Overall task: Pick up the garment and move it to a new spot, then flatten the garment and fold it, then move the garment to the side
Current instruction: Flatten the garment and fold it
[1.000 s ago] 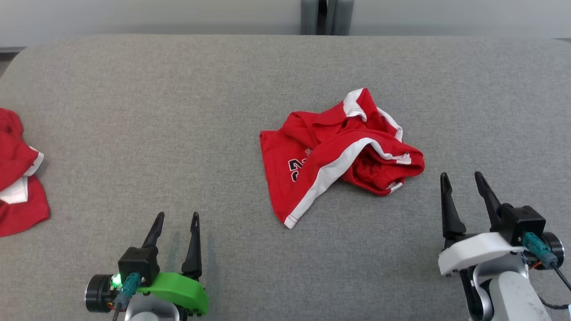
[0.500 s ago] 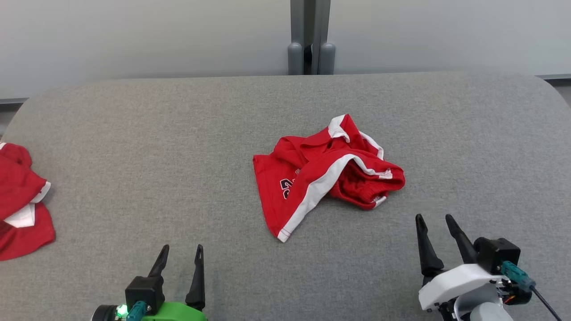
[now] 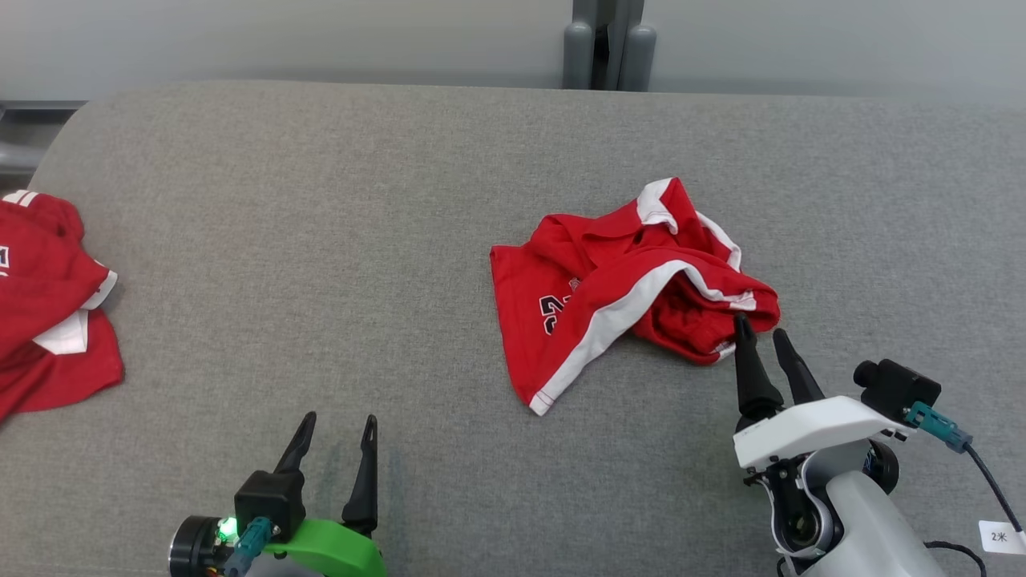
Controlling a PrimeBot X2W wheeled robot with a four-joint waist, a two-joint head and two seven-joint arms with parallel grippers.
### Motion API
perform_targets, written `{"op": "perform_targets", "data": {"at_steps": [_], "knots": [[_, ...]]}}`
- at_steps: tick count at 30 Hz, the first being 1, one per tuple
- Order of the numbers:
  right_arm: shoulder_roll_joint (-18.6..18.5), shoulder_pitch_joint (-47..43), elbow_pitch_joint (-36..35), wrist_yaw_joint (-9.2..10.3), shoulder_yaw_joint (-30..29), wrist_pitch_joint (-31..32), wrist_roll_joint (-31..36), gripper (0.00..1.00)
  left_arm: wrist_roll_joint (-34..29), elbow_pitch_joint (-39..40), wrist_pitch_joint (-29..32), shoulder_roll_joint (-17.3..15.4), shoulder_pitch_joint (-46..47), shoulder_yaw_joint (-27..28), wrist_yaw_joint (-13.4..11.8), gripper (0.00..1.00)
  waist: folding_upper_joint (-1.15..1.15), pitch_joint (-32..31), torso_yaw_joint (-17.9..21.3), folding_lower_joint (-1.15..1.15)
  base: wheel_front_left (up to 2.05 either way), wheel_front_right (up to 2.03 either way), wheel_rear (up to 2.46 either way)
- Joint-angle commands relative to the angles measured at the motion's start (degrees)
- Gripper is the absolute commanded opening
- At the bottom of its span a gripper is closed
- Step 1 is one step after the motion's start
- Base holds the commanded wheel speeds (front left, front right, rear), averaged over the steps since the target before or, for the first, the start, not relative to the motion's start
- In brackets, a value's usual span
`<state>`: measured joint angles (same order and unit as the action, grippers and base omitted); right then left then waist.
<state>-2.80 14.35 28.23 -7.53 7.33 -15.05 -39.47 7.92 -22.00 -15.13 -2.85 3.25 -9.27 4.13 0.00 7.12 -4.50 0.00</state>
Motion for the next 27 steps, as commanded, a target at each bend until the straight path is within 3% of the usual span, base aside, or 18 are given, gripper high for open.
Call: {"op": "perform_targets", "data": {"at_steps": [1,13,20,21,22,23,24,25,27], "knots": [[-0.22,0.87,0.61,0.07,0.08,-0.17,-1.03,1.00,-0.20,0.21,-0.02,-0.14,1.17,-0.04,0.33,1.00,0.00,1.41,-1.26,0.00,0.00,0.00,0.00],[-0.19,6.82,6.78,0.05,-1.43,-0.17,-10.95,1.00,0.65,-0.32,-0.02,-0.14,3.10,-1.55,0.85,1.00,0.00,5.20,-2.67,0.00,0.00,0.00,0.00],[-0.11,8.91,6.87,0.04,-0.28,-0.17,-12.59,1.00,0.87,-0.50,-0.02,-0.15,4.11,-2.77,0.72,1.00,0.00,6.56,-2.76,0.00,0.00,0.00,0.00],[-0.10,9.04,6.31,0.04,-0.08,-0.17,-12.87,0.94,0.93,-0.50,-0.02,-0.15,4.23,-2.91,0.67,1.00,0.00,6.69,-2.74,0.00,0.00,0.00,0.00],[-0.12,8.99,5.88,0.04,-0.24,-0.17,-13.07,0.75,0.94,-0.54,-0.02,-0.15,4.31,-3.00,0.65,1.00,0.00,6.72,-2.73,0.00,0.00,0.00,0.00],[-0.12,8.78,5.40,0.04,-0.34,-0.17,-12.79,0.45,0.98,-0.60,-0.02,-0.15,4.41,-3.12,0.61,1.00,0.00,6.72,-2.72,0.00,0.00,0.00,0.00],[-0.12,8.55,5.06,0.04,-0.36,-0.17,-12.50,0.28,1.02,-0.65,-0.02,-0.15,4.54,-3.15,0.57,1.00,0.00,6.73,-2.69,0.00,0.00,0.00,0.00],[-0.13,8.12,4.86,0.04,-0.19,-0.17,-12.20,0.00,1.10,-0.74,-0.02,-0.15,4.69,-3.14,0.57,1.00,0.00,6.66,-2.63,0.00,0.00,0.00,0.00],[-0.17,7.55,4.55,0.04,-0.43,-0.17,-11.11,0.00,1.04,-0.79,-0.02,-0.15,4.65,-3.03,0.52,1.00,0.00,6.51,-2.48,0.00,0.00,0.00,0.00]]}}
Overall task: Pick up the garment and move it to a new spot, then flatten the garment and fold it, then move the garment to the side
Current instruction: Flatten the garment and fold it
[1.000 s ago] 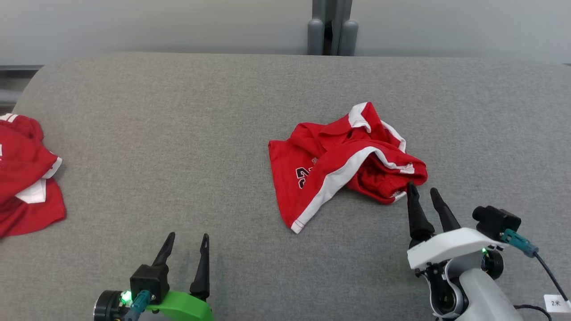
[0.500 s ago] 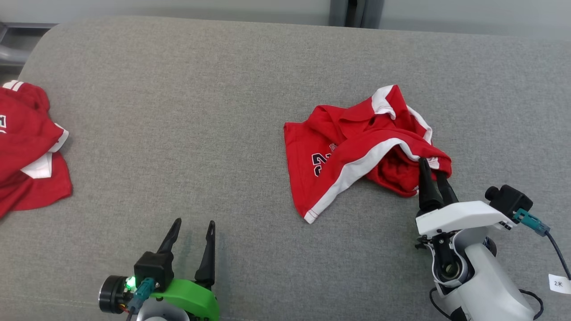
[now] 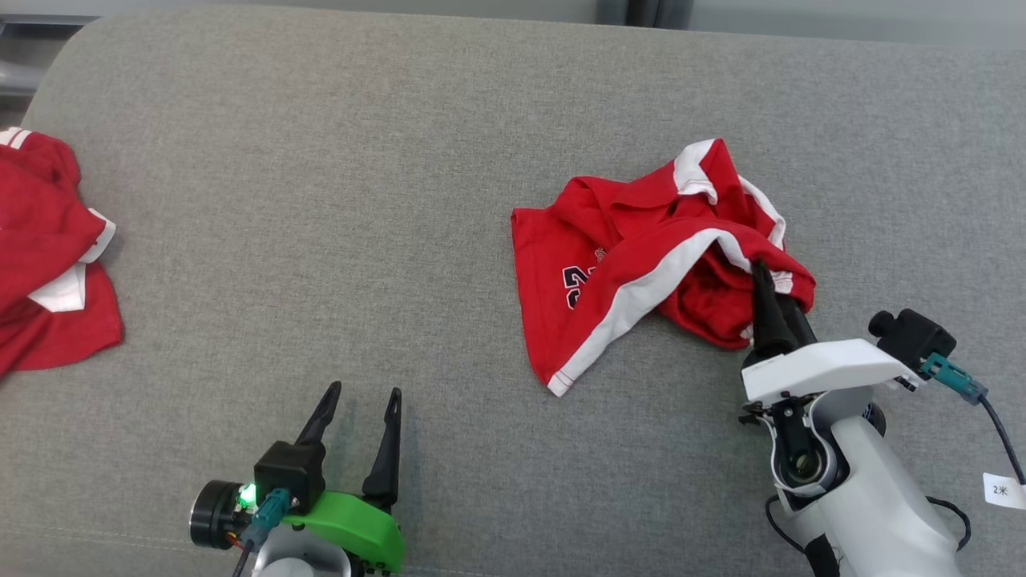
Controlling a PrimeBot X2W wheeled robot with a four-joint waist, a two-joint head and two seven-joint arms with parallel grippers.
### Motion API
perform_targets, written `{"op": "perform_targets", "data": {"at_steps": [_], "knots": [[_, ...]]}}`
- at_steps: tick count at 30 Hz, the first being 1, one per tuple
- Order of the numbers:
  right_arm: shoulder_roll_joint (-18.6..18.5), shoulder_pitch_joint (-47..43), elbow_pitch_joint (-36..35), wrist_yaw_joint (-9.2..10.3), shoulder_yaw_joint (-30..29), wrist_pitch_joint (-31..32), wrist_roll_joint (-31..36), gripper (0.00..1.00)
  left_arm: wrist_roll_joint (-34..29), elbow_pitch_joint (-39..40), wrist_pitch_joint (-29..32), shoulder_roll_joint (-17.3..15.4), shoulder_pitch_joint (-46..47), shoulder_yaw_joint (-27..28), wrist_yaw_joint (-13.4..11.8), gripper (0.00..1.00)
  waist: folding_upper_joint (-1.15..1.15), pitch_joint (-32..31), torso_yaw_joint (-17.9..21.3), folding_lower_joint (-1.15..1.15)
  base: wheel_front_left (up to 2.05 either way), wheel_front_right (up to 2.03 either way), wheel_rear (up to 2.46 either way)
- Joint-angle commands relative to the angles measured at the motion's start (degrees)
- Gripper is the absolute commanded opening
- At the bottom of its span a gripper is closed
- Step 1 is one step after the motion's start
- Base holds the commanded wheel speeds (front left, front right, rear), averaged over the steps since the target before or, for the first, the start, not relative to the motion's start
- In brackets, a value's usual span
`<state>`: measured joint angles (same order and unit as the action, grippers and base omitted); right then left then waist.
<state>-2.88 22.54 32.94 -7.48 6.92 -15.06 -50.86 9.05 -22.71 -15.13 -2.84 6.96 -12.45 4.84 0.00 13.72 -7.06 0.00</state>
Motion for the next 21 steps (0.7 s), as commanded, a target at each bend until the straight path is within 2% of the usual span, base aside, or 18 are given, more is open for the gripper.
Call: {"op": "perform_targets", "data": {"at_steps": [1,11,17,21], "knots": [[-0.14,-0.82,-0.40,-0.02,-0.51,-0.16,0.75,0.00,-0.08,-0.09,-0.02,-0.16,0.85,0.21,-0.20,1.00,0.00,-0.15,0.14,0.00,0.00,0.00,0.00],[-0.16,-1.91,-5.18,-0.02,-5.41,-0.16,6.93,0.00,0.49,-0.16,-0.02,-0.17,-0.34,0.13,-0.40,1.00,0.00,-1.48,0.82,0.00,0.00,0.00,0.00],[-0.26,5.32,-8.19,-0.02,-7.45,-0.17,16.36,0.00,1.29,-0.21,-0.02,-0.17,-0.38,-0.86,-0.49,1.00,0.00,-2.98,-0.37,0.00,0.00,0.00,0.00],[-2.54,15.27,-7.35,-0.02,-4.10,-0.17,22.49,0.00,2.69,-0.29,-0.02,-0.17,-0.79,-2.36,-0.77,1.00,0.00,-4.59,-3.39,0.00,0.00,0.00,0.00]]}}
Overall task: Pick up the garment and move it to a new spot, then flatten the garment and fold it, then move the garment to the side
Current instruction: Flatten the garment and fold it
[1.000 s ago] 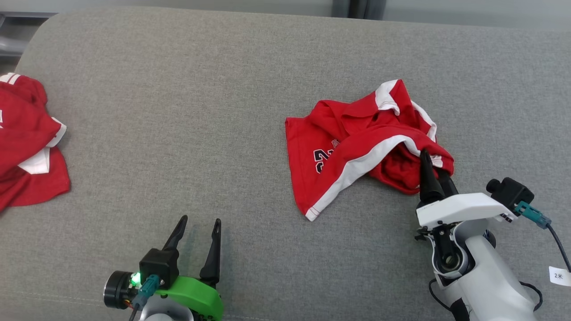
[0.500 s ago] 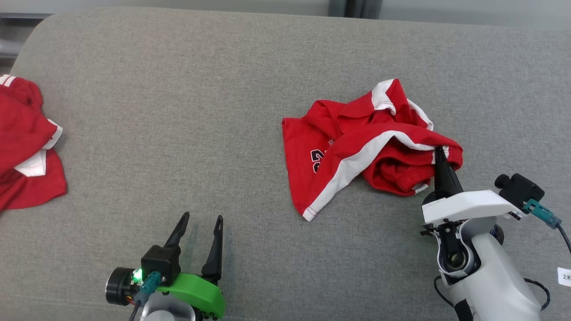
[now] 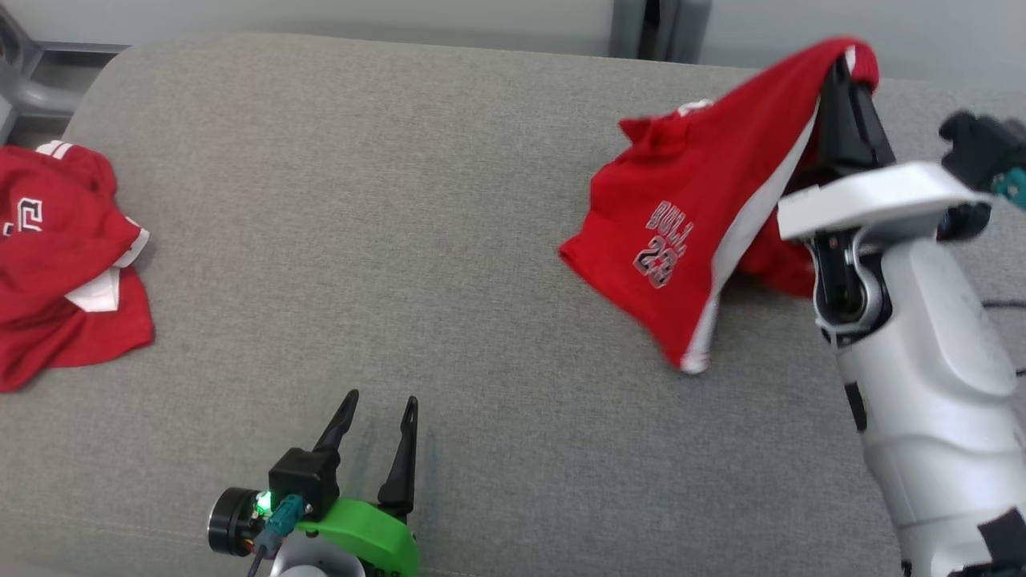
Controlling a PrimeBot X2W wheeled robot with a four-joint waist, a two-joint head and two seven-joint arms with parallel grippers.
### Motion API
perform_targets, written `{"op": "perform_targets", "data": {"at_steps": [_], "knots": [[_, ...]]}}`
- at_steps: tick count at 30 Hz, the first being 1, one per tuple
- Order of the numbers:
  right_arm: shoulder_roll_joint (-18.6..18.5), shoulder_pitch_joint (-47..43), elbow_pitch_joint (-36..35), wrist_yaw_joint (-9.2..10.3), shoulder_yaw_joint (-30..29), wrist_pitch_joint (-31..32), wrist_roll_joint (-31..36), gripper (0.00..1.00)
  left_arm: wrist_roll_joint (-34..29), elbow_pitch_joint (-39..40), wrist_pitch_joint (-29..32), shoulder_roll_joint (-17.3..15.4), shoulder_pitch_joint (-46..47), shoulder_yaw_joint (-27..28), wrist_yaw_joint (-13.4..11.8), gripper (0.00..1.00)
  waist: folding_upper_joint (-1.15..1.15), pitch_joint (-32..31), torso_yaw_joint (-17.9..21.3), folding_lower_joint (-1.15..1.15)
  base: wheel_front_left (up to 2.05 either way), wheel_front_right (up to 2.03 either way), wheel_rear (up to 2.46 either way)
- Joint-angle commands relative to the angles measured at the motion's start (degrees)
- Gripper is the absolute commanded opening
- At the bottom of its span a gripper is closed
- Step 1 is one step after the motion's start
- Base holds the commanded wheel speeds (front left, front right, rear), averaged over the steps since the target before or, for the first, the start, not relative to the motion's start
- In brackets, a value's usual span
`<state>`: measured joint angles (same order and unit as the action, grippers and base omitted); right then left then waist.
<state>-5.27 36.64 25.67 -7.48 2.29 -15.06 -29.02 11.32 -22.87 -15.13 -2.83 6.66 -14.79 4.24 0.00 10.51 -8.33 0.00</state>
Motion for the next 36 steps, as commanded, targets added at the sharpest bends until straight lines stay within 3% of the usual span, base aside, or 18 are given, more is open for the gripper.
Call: {"op": "perform_targets", "data": {"at_steps": [1,4,9,16,19,26,30,34,35,36], "knots": [[-0.76,4.44,0.62,-0.02,2.44,-0.16,2.04,0.00,0.83,-0.18,-0.02,-0.18,-0.78,-0.54,-0.29,1.00,0.00,-1.82,-3.13,0.00,0.00,0.00,0.00],[-1.55,13.10,3.16,-0.02,8.43,0.37,4.84,0.00,1.90,-0.34,-0.02,-0.18,-1.76,-1.26,-0.94,1.00,0.00,-3.03,-5.77,0.00,0.00,0.00,0.00],[0.67,24.92,7.95,-0.01,16.85,2.14,5.05,0.00,3.61,-0.50,-0.02,-0.17,-4.03,-1.91,-2.04,1.00,0.00,-5.11,-8.95,0.00,0.00,0.00,0.00],[2.28,30.45,12.80,-0.01,22.80,3.14,2.86,0.00,4.51,0.15,-0.03,-0.16,-5.53,-1.85,-2.99,1.00,0.00,-6.46,-8.93,0.00,0.00,0.00,0.00],[1.80,27.39,16.14,0.03,24.67,5.09,3.36,0.00,4.53,0.55,-0.02,-0.16,-5.21,-1.53,-2.98,1.00,0.00,-5.94,-7.64,0.00,0.00,0.00,0.00],[-7.31,11.32,28.74,-0.01,23.25,14.75,-1.53,0.00,3.70,1.16,-0.02,-0.16,-2.82,-1.21,-2.27,1.00,0.00,-3.30,-4.67,0.00,0.00,0.00,0.00],[-11.48,1.47,31.02,0.00,21.49,14.83,-6.04,0.00,2.70,1.22,-0.02,-0.16,-1.79,-0.65,-1.75,1.00,0.00,-1.98,-2.75,0.00,0.00,0.00,0.00],[-12.16,-4.75,31.21,0.04,20.11,12.38,-8.99,0.00,1.75,1.53,-0.02,-0.16,-0.78,0.27,-1.24,1.00,0.00,-1.34,-0.31,0.00,0.00,0.00,0.00],[-12.17,-5.52,31.36,0.06,19.80,11.39,-9.21,0.44,1.52,1.61,-0.02,-0.16,-0.54,0.44,-1.06,1.00,0.00,-1.24,0.23,0.00,0.00,0.00,0.00],[-11.81,-6.36,31.07,0.06,19.87,10.32,-9.41,1.00,1.31,1.65,-0.02,-0.16,-0.25,0.43,-0.84,1.00,0.00,-1.19,0.81,0.00,0.00,0.00,0.00]]}}
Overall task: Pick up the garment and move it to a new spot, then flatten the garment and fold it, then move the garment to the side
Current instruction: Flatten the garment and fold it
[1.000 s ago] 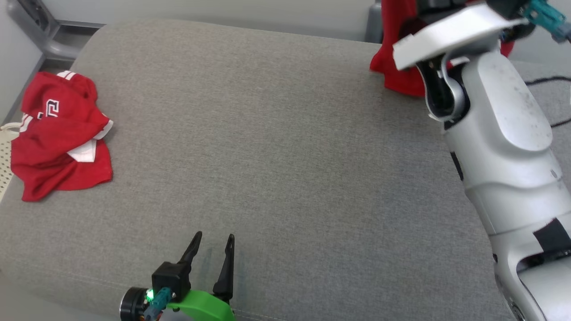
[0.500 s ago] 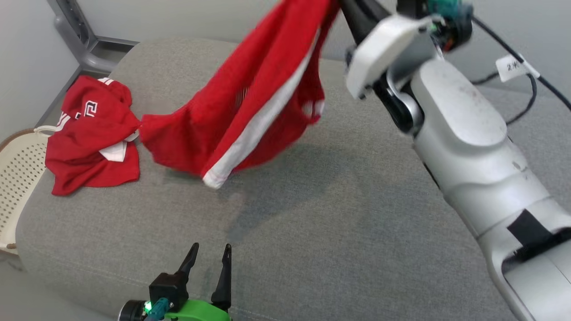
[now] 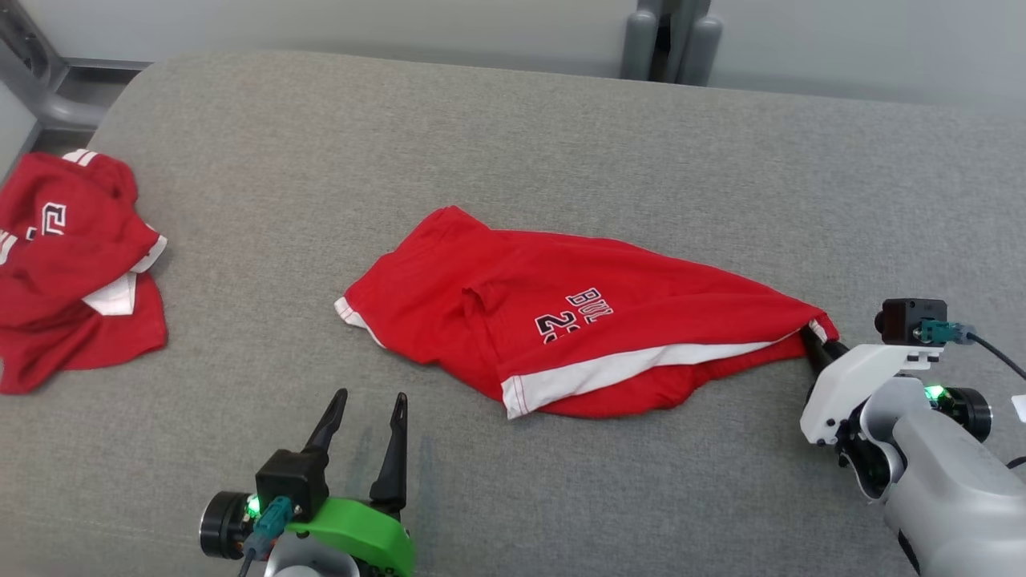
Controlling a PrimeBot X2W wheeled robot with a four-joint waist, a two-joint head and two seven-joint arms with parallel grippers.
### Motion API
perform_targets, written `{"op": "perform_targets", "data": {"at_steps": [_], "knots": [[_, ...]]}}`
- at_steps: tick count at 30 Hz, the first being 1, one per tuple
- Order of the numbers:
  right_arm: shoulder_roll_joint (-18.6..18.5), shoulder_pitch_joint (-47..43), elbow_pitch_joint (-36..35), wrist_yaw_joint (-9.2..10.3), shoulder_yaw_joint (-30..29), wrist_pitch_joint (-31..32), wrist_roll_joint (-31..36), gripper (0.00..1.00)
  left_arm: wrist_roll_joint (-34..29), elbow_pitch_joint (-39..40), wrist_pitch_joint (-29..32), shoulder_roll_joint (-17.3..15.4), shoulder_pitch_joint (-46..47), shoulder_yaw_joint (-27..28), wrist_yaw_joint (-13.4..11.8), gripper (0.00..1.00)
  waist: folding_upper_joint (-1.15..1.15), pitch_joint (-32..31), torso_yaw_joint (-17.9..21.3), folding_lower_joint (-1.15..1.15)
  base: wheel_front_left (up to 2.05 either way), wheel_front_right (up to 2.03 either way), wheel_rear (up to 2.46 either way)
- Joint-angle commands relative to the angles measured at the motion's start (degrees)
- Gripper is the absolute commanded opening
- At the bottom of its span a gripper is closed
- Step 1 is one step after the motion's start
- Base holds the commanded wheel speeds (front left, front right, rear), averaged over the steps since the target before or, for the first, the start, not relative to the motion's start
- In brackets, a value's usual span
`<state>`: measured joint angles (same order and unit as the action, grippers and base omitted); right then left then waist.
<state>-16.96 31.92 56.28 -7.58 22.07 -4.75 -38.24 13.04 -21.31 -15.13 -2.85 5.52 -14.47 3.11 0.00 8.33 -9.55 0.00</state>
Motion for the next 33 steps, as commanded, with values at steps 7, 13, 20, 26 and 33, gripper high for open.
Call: {"op": "perform_targets", "data": {"at_steps": [7,13,20,26,33], "knots": [[0.74,-3.71,-4.90,0.14,1.41,-9.21,1.48,1.00,0.67,1.37,-0.02,-0.14,2.74,-2.28,2.01,1.00,0.00,0.58,4.57,0.00,0.00,0.00,0.00],[0.37,-8.08,-15.59,0.13,-4.94,-10.44,13.50,1.00,3.17,-0.13,-0.02,-0.15,3.07,-5.52,3.45,1.00,0.00,-0.02,6.35,0.00,0.00,0.00,0.00],[6.81,-16.44,-25.30,0.13,-17.24,-10.44,24.89,1.00,5.41,-2.49,-0.03,-0.16,1.81,-7.68,4.02,1.00,0.00,-0.42,7.21,0.00,0.00,0.00,0.00],[9.57,-18.82,-27.64,0.13,-20.04,-10.45,28.80,1.00,8.20,-3.09,-0.03,-0.17,1.66,-10.48,4.39,1.00,0.00,-0.14,7.48,0.00,0.00,0.00,0.00],[11.71,-18.73,-30.74,0.13,-21.74,-10.46,32.04,1.00,10.33,-5.51,-0.03,-0.20,4.67,-13.58,4.47,1.00,0.00,0.92,9.23,0.00,0.00,0.00,0.00]]}}
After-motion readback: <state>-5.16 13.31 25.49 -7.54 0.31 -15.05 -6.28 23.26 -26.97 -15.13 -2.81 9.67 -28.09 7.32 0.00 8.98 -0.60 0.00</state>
